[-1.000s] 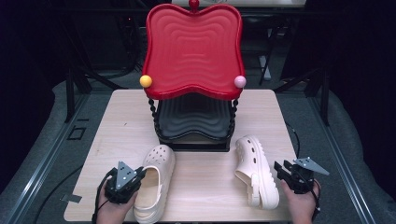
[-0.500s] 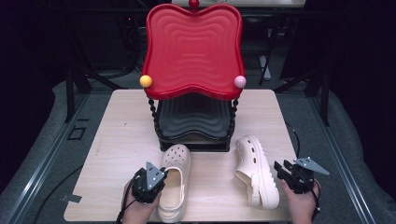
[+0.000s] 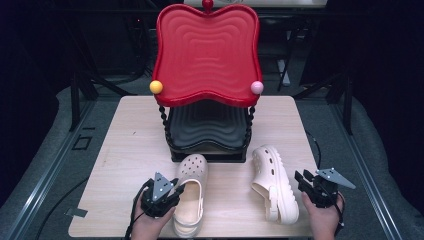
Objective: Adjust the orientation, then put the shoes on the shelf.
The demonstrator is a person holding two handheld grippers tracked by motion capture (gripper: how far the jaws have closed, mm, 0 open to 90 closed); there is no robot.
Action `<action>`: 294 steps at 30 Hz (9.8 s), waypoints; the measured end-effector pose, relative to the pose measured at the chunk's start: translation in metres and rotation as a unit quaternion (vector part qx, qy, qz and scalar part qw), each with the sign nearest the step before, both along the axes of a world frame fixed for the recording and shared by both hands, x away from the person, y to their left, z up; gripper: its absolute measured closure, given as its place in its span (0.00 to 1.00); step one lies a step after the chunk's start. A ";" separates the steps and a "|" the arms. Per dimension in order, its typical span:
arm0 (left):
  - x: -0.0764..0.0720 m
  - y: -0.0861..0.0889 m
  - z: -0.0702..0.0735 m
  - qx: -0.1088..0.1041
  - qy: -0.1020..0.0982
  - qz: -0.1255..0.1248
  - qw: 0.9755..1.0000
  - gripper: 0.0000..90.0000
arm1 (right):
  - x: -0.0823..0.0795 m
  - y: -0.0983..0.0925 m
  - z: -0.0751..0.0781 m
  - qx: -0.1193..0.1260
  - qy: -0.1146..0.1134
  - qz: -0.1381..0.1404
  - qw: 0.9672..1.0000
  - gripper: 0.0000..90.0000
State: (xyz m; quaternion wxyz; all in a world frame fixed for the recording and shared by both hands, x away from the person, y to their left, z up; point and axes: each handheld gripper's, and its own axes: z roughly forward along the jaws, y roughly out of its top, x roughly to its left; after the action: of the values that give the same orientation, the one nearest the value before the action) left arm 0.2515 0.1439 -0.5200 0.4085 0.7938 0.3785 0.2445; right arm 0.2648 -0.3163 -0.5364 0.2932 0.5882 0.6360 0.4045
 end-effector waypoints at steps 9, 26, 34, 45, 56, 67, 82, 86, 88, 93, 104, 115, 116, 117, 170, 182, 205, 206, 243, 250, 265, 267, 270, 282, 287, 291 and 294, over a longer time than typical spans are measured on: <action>-0.001 0.039 0.001 -0.019 0.014 0.018 1.000 0.63 | -0.011 0.027 0.019 -0.028 -0.024 0.063 0.997 0.88; 0.010 0.102 -0.023 -0.095 0.040 0.071 0.992 0.59 | -0.018 0.050 0.028 -0.048 -0.020 0.119 0.991 1.00; 0.011 0.107 -0.025 -0.103 0.041 0.078 0.991 0.59 | -0.018 0.048 0.027 -0.050 -0.021 0.111 0.992 1.00; 0.014 0.113 -0.030 -0.111 0.045 0.090 0.989 0.59 | -0.009 -0.004 0.017 -0.017 -0.010 0.019 1.000 0.99; 0.015 0.111 -0.031 -0.104 0.048 0.087 0.990 0.59 | 0.001 -0.043 -0.005 0.042 0.052 -0.026 0.997 0.99; 0.015 0.111 -0.032 -0.105 0.049 0.086 0.990 0.59 | 0.004 -0.051 -0.014 0.062 0.079 -0.038 0.994 0.93; 0.015 0.111 -0.032 -0.106 0.049 0.084 0.990 0.59 | -0.004 -0.041 0.013 -0.008 0.026 -0.031 0.999 0.86; 0.015 0.110 -0.032 -0.106 0.047 0.083 0.990 0.59 | -0.005 -0.031 0.019 -0.028 0.012 -0.012 0.999 0.87; 0.015 0.109 -0.032 -0.107 0.047 0.083 0.990 0.59 | -0.006 -0.030 0.019 -0.041 0.012 -0.010 0.999 0.87; 0.016 0.109 -0.033 -0.107 0.048 0.082 0.990 0.59 | -0.006 -0.027 0.022 -0.021 0.005 0.002 1.000 0.86; 0.016 0.108 -0.033 -0.105 0.049 0.081 0.990 0.59 | -0.002 -0.018 0.018 -0.083 0.022 0.014 0.996 0.87; 0.016 0.109 -0.034 -0.108 0.051 0.082 0.989 0.59 | 0.001 -0.017 0.011 -0.088 0.035 0.013 0.995 0.86; 0.016 0.109 -0.034 -0.108 0.052 0.082 0.989 0.59 | 0.002 -0.016 0.010 -0.099 0.036 0.010 0.994 0.88; 0.016 0.108 -0.034 -0.108 0.051 0.082 0.989 0.59 | 0.002 -0.016 0.010 -0.099 0.036 0.010 0.994 0.88; -0.002 0.077 -0.022 -0.116 0.042 0.017 0.992 0.59 | -0.022 0.149 0.022 -0.095 0.069 0.175 0.977 0.92; -0.005 0.067 -0.022 -0.113 0.043 0.000 0.993 0.60 | -0.012 0.164 0.020 -0.048 0.076 0.177 0.980 0.91; -0.009 0.045 -0.025 -0.106 0.053 -0.042 0.992 0.60 | -0.021 0.184 0.014 -0.048 0.042 0.219 0.974 0.89; -0.009 0.044 -0.025 -0.104 0.054 -0.043 0.992 0.60 | -0.022 0.185 0.013 -0.056 0.035 0.219 0.974 0.89; -0.006 0.027 -0.027 -0.087 0.043 -0.039 0.995 0.72 | -0.023 0.181 0.004 -0.072 0.029 0.219 0.973 0.74; -0.004 0.024 -0.026 -0.086 0.043 -0.039 0.995 0.74 | -0.023 0.180 0.004 -0.064 0.029 0.217 0.974 0.78; 0.003 0.019 -0.022 -0.076 0.046 -0.025 0.996 0.73 | -0.023 0.181 0.002 -0.068 0.025 0.213 0.974 0.76; 0.003 0.019 -0.022 -0.076 0.045 -0.023 0.996 0.73 | -0.023 0.181 0.001 -0.068 0.026 0.212 0.975 0.76; 0.001 0.018 -0.023 -0.073 0.043 -0.021 0.996 0.72 | -0.023 0.181 0.001 -0.066 0.031 0.210 0.975 0.75; 0.000 0.014 -0.028 -0.063 0.045 -0.006 0.997 0.69 | -0.024 0.183 -0.001 -0.064 0.036 0.201 0.977 0.74; 0.002 0.015 -0.027 -0.070 0.052 -0.003 0.996 0.69 | -0.024 0.182 -0.001 -0.062 0.036 0.197 0.978 0.73; 0.002 0.015 -0.027 -0.072 0.052 -0.005 0.996 0.69 | -0.024 0.185 -0.003 -0.065 0.042 0.193 0.978 0.72; 0.002 0.016 -0.028 -0.079 0.053 -0.005 0.995 0.70 | -0.023 0.184 -0.003 -0.064 0.046 0.195 0.978 0.72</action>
State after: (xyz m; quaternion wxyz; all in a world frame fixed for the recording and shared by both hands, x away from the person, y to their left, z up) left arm 0.2537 0.1603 -0.5482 0.4500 0.7729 0.4141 0.1694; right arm 0.2416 -0.1322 -0.5389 0.2159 0.4510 0.7759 0.3846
